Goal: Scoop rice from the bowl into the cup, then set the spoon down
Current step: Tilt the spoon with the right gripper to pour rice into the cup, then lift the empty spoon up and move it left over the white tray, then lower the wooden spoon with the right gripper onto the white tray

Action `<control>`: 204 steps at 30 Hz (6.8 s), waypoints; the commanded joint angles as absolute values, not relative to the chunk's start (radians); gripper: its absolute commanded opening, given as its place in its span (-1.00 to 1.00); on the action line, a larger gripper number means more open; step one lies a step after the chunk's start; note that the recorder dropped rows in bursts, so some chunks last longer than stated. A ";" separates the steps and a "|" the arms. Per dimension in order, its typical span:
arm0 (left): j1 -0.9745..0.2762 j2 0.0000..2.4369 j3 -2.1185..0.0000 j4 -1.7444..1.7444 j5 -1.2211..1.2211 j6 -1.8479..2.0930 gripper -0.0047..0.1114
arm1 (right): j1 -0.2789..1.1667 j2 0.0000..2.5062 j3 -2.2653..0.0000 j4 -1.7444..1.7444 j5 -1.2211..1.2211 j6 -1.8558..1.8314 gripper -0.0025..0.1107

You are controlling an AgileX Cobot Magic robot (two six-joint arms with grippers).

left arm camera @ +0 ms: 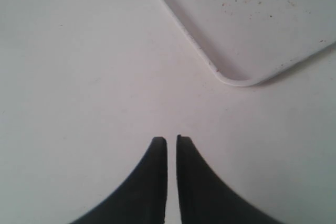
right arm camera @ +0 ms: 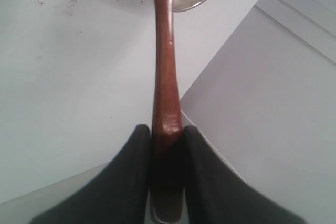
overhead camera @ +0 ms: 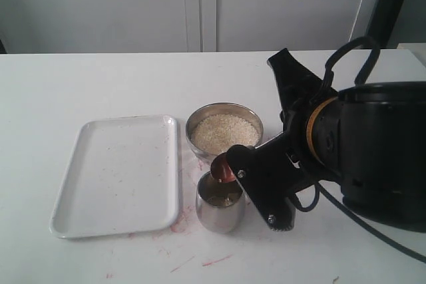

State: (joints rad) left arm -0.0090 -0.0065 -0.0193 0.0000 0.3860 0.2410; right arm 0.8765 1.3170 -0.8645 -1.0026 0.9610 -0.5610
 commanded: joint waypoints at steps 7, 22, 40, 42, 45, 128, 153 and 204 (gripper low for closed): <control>-0.013 0.000 -0.010 0.000 0.427 0.235 -0.67 | 0.877 1.319 -0.851 -1.010 0.972 -0.545 -0.96; -0.013 0.000 -0.010 0.000 0.427 0.235 -0.67 | 0.877 1.319 -0.851 -1.025 0.948 -0.296 -0.96; -0.013 0.000 -0.010 0.000 0.427 0.235 -0.67 | 0.877 1.239 -0.891 -0.796 0.561 0.832 -0.96; -0.013 0.000 -0.010 0.000 0.427 0.235 -0.67 | 0.877 1.239 -0.920 -0.728 0.546 0.832 -0.96; -0.013 0.000 -0.010 0.000 0.427 0.235 -0.67 | 0.877 1.239 -0.964 -0.633 0.542 0.832 -0.96; -0.013 0.000 -0.010 0.000 0.427 0.235 -0.67 | 0.852 2.087 -1.748 -0.054 0.930 0.402 -0.96; -0.013 0.000 -0.010 0.000 0.427 0.235 -0.67 | 0.807 2.184 -1.748 -0.033 0.886 0.545 -0.96; -0.013 0.000 -0.010 0.000 0.427 0.235 -0.67 | 0.776 2.226 -1.748 -0.033 0.836 0.606 -0.96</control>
State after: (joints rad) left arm -0.0090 -0.0065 -0.0193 0.0000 0.3860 0.2410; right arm 0.7846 2.2309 -1.7450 -0.0281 0.8473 0.6011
